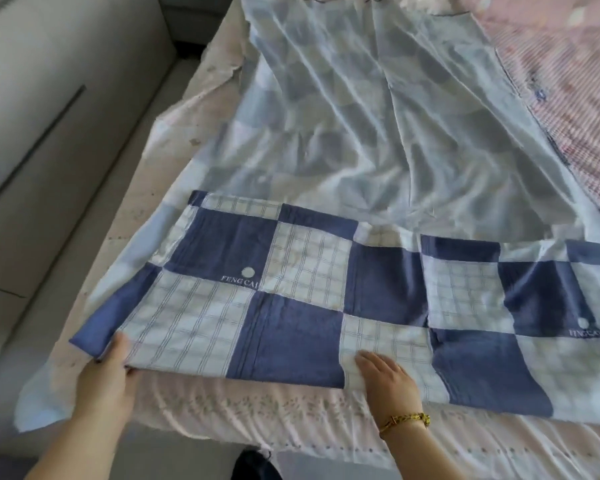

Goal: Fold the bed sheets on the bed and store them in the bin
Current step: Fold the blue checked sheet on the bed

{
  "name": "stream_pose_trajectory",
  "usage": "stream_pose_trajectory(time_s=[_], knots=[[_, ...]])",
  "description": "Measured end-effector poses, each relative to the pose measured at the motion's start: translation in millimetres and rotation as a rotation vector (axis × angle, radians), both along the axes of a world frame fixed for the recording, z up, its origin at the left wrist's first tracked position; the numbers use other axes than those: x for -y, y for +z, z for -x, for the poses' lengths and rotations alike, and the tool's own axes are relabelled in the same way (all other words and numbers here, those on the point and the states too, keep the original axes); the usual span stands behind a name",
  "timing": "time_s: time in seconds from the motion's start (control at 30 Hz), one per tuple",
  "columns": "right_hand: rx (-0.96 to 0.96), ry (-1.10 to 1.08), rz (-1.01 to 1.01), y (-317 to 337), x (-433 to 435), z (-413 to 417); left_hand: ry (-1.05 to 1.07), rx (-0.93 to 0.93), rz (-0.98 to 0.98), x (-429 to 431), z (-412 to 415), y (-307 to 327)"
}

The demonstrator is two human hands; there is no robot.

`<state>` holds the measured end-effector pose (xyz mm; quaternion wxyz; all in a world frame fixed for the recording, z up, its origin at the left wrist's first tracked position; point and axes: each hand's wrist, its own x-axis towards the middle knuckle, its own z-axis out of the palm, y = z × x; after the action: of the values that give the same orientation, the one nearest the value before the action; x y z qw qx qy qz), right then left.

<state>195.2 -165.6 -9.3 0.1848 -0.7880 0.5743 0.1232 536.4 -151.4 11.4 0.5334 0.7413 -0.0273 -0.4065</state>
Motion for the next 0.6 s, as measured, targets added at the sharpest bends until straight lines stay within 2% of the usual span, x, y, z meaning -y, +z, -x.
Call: stream_pose_trajectory(time_s=[0.1,0.2,0.23,0.27,0.33,0.37,0.47,0.6], knots=[[-0.007,0.022,0.010,16.4,-18.7,-20.6,0.021,-0.022,0.010,-42.3,-17.3,9.8],[0.006,0.008,-0.018,14.2,-24.2,-27.4,-0.024,-0.037,-0.146,-68.4,-27.8,4.3],[0.005,0.020,-0.151,15.5,-29.3,-27.4,-0.043,-0.030,-0.246,-76.5,-31.9,0.7],[-0.019,0.004,-0.285,19.3,-31.9,-28.4,-0.083,0.014,-0.340,-82.9,-35.8,-5.3],[-0.039,-0.002,-0.331,21.8,-36.9,-30.7,-0.079,0.125,-0.436,-91.9,-42.7,-7.0],[-0.041,-0.022,-0.333,22.3,-41.4,-33.6,-0.153,0.222,-0.486,-93.2,-40.8,-0.7],[-0.016,-0.051,-0.338,25.0,-50.0,-43.7,-0.348,0.434,-0.450,-82.9,-31.3,12.0],[0.001,-0.101,-0.367,22.5,-52.3,-56.9,-0.519,0.450,-0.334,-44.8,-29.5,6.3]])
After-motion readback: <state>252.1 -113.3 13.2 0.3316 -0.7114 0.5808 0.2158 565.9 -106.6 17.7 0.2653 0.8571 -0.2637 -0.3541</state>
